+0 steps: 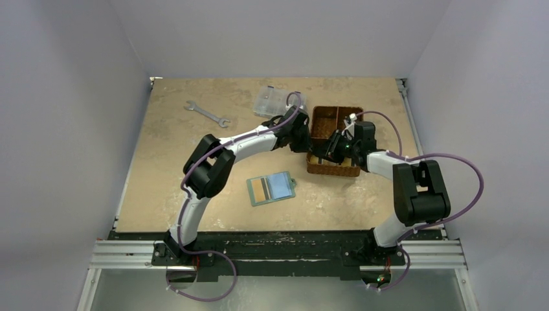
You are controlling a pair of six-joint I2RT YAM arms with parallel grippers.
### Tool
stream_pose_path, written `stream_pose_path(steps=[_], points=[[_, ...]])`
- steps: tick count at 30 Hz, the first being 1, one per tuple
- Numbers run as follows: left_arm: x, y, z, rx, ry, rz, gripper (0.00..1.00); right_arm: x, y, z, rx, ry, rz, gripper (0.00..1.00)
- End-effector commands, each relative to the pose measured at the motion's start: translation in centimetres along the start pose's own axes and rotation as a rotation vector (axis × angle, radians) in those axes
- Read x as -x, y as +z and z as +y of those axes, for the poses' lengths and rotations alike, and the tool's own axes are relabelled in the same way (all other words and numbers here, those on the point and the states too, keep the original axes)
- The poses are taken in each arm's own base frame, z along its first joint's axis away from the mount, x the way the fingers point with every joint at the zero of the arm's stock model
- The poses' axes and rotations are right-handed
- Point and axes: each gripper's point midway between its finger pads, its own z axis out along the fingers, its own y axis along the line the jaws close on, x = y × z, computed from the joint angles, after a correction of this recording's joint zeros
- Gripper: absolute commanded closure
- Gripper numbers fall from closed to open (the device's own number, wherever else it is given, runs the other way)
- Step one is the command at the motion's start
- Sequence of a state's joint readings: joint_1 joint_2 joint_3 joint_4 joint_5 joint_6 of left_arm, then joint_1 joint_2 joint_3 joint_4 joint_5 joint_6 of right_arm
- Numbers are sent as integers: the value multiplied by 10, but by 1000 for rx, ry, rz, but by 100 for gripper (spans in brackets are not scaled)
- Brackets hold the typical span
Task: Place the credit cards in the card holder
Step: Pick up the credit card from the storage box.
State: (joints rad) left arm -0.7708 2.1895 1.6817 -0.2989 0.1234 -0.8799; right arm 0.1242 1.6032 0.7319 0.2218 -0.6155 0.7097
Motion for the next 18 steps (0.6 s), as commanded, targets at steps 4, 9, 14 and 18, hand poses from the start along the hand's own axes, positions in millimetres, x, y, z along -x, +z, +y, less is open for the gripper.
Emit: stream_pose_path(steps=[4, 9, 14, 18], points=[[-38, -1, -1, 3, -8, 115, 100, 16, -17, -8, -175, -93, -22, 62], [-41, 2, 4, 23, -19, 131, 100, 16, -35, -25, -318, -93, -44, 47], [-37, -5, -8, -26, -23, 146, 75, 10, -36, -33, -350, -75, -18, 41], [-33, -14, -17, -51, -20, 145, 55, 8, -38, -32, -352, -80, -9, 36]])
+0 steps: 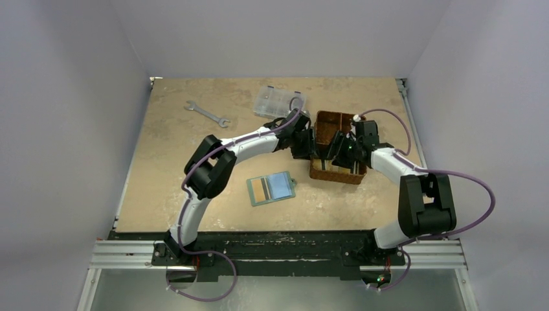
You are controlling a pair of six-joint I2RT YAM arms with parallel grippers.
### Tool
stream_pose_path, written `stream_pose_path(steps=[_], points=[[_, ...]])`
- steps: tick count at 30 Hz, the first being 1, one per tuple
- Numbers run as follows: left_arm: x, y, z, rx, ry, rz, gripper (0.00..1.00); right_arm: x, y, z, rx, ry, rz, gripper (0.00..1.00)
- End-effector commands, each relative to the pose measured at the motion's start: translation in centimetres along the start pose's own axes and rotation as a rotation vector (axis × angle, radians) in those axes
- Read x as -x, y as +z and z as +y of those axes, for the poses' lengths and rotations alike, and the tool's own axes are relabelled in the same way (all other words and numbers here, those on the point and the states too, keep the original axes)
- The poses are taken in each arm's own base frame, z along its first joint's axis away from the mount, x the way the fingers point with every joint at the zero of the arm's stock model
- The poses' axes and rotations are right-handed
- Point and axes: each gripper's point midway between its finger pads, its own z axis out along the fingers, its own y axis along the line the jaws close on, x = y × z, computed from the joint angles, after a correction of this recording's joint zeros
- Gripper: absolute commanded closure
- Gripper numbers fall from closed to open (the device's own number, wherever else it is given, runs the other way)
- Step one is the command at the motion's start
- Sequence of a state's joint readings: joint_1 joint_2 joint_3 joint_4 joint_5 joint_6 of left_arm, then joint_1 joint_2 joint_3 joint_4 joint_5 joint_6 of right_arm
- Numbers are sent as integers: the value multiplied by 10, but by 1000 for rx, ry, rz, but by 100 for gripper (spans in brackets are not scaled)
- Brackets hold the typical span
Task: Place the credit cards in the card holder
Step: Pick up the credit card from the storage box.
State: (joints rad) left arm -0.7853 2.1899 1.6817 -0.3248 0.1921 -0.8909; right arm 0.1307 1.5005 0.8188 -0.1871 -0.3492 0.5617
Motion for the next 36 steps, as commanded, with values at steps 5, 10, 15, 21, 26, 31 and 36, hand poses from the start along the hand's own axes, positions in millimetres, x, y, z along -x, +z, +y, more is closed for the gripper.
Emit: stream_pose_path(steps=[5, 10, 15, 21, 26, 31, 36], points=[[-9, -19, -10, -12, -2, 51, 38, 1, -7, -5, -46, -41, 22, 31], [-6, -24, 1, 21, -11, 51, 44, -11, -3, -10, -40, -9, 64, 32], [-3, -32, -4, -11, 3, 37, 57, -8, 3, -9, -27, 11, 52, 40], [4, -43, -17, -70, 32, 9, 50, -6, 10, -9, -17, 15, 48, 46], [14, -54, -18, -68, 35, -26, 40, 0, 6, 0, 18, 2, 29, 45], [5, -43, -5, -40, 16, 18, 61, 4, 3, 4, 24, 0, 14, 39], [-2, -32, 0, -37, 5, 45, 74, 3, 9, 0, 12, 8, 22, 37]])
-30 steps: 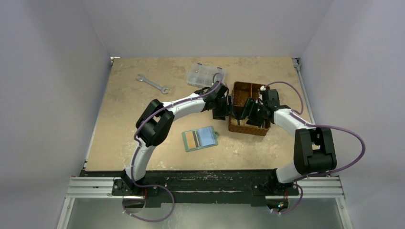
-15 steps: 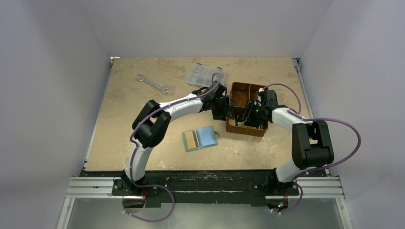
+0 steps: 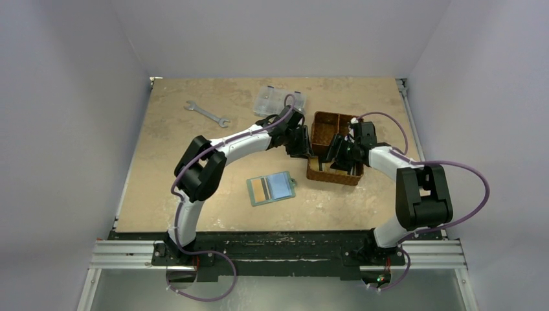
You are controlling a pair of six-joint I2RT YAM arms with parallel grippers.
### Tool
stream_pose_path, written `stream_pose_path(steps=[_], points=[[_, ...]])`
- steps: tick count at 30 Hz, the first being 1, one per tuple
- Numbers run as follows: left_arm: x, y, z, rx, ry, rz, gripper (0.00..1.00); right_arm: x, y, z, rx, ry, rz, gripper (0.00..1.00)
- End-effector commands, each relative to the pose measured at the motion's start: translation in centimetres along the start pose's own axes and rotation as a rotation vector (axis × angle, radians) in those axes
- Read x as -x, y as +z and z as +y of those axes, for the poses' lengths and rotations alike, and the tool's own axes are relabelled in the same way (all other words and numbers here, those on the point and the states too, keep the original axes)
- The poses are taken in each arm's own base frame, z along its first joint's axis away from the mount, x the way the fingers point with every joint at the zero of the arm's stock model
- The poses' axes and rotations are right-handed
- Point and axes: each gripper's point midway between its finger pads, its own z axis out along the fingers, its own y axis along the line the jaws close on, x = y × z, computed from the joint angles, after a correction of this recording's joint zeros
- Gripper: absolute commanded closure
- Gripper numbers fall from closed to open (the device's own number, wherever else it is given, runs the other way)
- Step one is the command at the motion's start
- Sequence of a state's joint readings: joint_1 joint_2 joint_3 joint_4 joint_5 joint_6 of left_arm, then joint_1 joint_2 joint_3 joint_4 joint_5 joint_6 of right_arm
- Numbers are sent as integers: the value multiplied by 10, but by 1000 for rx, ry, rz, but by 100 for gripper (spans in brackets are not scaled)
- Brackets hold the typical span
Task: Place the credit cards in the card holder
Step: Pick up the credit card from the storage box.
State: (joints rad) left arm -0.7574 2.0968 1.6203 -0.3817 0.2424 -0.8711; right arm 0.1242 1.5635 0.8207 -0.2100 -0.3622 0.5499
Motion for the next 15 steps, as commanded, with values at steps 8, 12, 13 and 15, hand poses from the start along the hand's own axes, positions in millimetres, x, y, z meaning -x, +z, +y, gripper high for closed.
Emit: stream_pose_path(steps=[8, 12, 13, 15], points=[[-8, 11, -7, -70, -12, 45, 94, 13, 12, 5, 28, 26, -40, 52], [-12, 15, -10, -92, -25, 64, 100, 11, 18, 5, -11, 4, -35, 51], [-13, 16, -11, -99, -30, 68, 100, 10, 19, 4, -19, -3, -37, 49], [-13, 18, -13, -108, -35, 70, 100, 7, 22, 1, -38, -12, -29, 47]])
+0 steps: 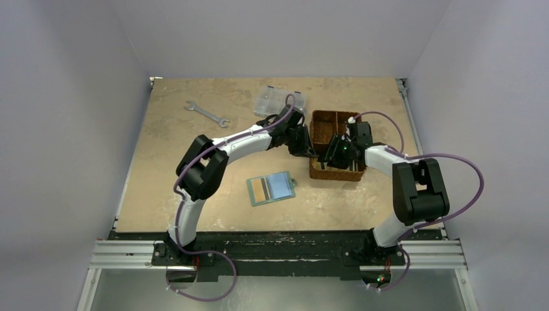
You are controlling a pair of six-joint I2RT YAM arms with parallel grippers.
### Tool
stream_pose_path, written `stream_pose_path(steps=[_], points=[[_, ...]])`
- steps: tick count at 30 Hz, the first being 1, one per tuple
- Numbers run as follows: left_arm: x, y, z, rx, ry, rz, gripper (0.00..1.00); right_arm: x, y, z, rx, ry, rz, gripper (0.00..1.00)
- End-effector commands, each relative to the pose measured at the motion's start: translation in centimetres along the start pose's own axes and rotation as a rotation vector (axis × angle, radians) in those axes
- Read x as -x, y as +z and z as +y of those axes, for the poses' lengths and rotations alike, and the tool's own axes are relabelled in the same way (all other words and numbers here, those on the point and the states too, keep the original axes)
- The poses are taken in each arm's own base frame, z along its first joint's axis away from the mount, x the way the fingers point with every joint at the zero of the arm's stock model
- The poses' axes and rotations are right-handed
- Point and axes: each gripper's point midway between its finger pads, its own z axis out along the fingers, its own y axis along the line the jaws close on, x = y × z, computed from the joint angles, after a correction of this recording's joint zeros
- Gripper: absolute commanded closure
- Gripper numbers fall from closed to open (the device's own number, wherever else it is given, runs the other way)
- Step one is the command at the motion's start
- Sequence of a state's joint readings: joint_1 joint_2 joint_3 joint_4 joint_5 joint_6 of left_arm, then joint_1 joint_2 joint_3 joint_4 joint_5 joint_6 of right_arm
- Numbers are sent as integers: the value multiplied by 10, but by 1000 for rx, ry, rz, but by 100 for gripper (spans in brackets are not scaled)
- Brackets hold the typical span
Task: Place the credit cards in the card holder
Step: Pick up the credit card from the storage box.
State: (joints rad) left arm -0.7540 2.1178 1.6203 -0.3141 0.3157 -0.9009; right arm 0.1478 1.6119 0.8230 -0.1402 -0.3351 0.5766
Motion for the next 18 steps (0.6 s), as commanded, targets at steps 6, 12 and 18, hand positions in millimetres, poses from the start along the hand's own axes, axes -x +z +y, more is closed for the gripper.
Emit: stream_pose_path(steps=[6, 12, 18], points=[[-14, 14, 3, -31, -32, 53, 100, 0, 15, -5, -37, -30, -3, 41], [-15, 14, 4, -27, -34, 56, 100, -4, 7, 49, 286, -25, 4, 43], [-15, 14, 6, -20, -26, 59, 100, 6, -9, 76, 414, -16, -39, 55]])
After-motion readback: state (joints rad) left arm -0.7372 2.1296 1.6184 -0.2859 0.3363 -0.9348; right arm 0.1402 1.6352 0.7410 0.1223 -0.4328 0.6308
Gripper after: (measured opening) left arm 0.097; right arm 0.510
